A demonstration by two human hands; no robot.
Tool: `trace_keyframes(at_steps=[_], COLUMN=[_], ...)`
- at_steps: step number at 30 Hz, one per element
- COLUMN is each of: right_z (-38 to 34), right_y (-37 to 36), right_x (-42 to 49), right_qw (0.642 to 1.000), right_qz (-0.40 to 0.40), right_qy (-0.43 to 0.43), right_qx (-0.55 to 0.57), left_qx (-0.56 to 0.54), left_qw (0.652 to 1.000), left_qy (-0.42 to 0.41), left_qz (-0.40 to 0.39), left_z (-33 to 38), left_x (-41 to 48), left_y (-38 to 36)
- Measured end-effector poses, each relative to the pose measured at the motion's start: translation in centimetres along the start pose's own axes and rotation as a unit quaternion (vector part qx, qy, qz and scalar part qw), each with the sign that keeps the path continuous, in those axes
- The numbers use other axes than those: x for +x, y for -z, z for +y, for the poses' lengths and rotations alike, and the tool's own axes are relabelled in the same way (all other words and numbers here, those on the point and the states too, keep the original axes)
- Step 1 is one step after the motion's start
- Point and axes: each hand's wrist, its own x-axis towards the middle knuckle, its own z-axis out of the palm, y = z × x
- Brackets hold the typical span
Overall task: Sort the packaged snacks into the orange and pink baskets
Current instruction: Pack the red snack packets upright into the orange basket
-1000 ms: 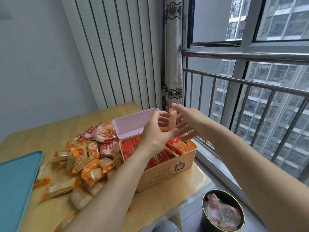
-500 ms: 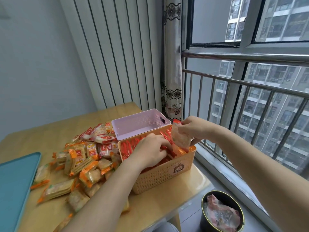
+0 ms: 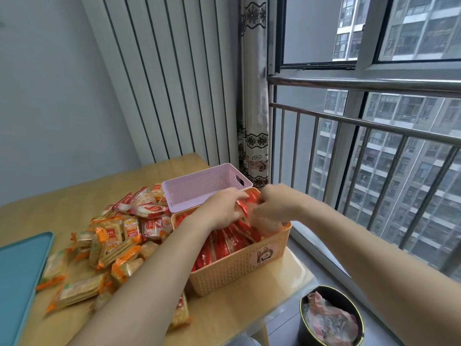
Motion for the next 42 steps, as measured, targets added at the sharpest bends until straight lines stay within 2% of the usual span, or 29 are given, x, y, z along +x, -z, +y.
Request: trace_keyframes(at_steps=[2, 4, 6, 11, 12, 14, 16, 17, 19, 22, 24, 31, 33, 37, 40, 42], right_z=[-0.4, -0.2, 0.2, 0.3, 0.3, 0.5, 0.7, 0.6, 0.5, 0.0, -0.7, -1.6, -2.2, -6.2, -10.7, -13.8], right_y=[-1.5, -2.6, -2.7, -1.7, -1.6, -1.2, -0.9, -0.9, -1.6, -3.0, -3.3, -3.7, -3.7, -3.9, -4.1, -4.3], right_x=[0.3, 0.8, 1.1, 0.8, 0.8, 1.1, 1.6, 1.8, 2.3, 2.6, 2.6, 3.0, 3.2, 3.7, 4.6, 5.5], right_qw=[0.998, 0.995, 0.995, 0.995, 0.996, 1.0, 0.997, 0.996, 0.996, 0.996, 0.998, 0.995, 0.996, 0.995, 0.991, 0.985], right_qz=[-0.015, -0.014, -0.02, -0.084, -0.072, 0.005, 0.082, 0.09, 0.068, 0.043, 0.034, 0.063, 0.06, 0.081, 0.091, 0.067], right_qy=[0.005, -0.001, -0.006, 0.001, 0.005, 0.005, 0.006, 0.008, 0.004, -0.005, 0.016, 0.006, 0.008, 0.026, 0.094, 0.157], right_qx=[-0.066, -0.103, -0.096, -0.048, -0.046, -0.022, -0.013, -0.022, -0.05, -0.082, -0.045, 0.079, 0.06, -0.047, 0.001, 0.038], left_qx=[0.063, 0.161, 0.24, 0.275, 0.265, 0.185, 0.075, 0.031, 0.011, 0.103, 0.15, 0.0, -0.012, -0.03, -0.048, -0.055], left_qw=[0.997, 0.986, 0.97, 0.96, 0.963, 0.981, 0.997, 0.999, 0.999, 0.994, 0.989, 0.997, 0.997, 0.991, 0.982, 0.973], left_qy=[0.011, 0.018, 0.016, 0.043, 0.033, 0.003, -0.007, -0.005, 0.005, 0.01, 0.007, 0.044, 0.052, 0.086, 0.129, 0.16], left_qz=[-0.042, -0.036, -0.02, 0.013, 0.027, 0.051, 0.022, -0.006, -0.038, -0.027, 0.0, 0.061, 0.064, 0.101, 0.132, 0.155], left_z=[-0.1, -0.3, -0.4, -0.4, -0.1, 0.1, 0.0, -0.2, -0.7, -1.4, -1.5, -3.6, -4.4, -7.0, -10.1, -12.4], left_x=[0.6, 0.6, 0.3, 0.3, 0.4, 0.8, 1.2, 1.2, 1.1, 0.6, 0.0, -2.6, -4.0, -7.4, -10.1, -12.1], left_y=[0.2, 0.7, 1.3, 1.1, 1.0, 0.5, -0.2, -0.3, -0.5, -0.5, -0.4, 0.9, 1.5, 3.1, 4.4, 5.2])
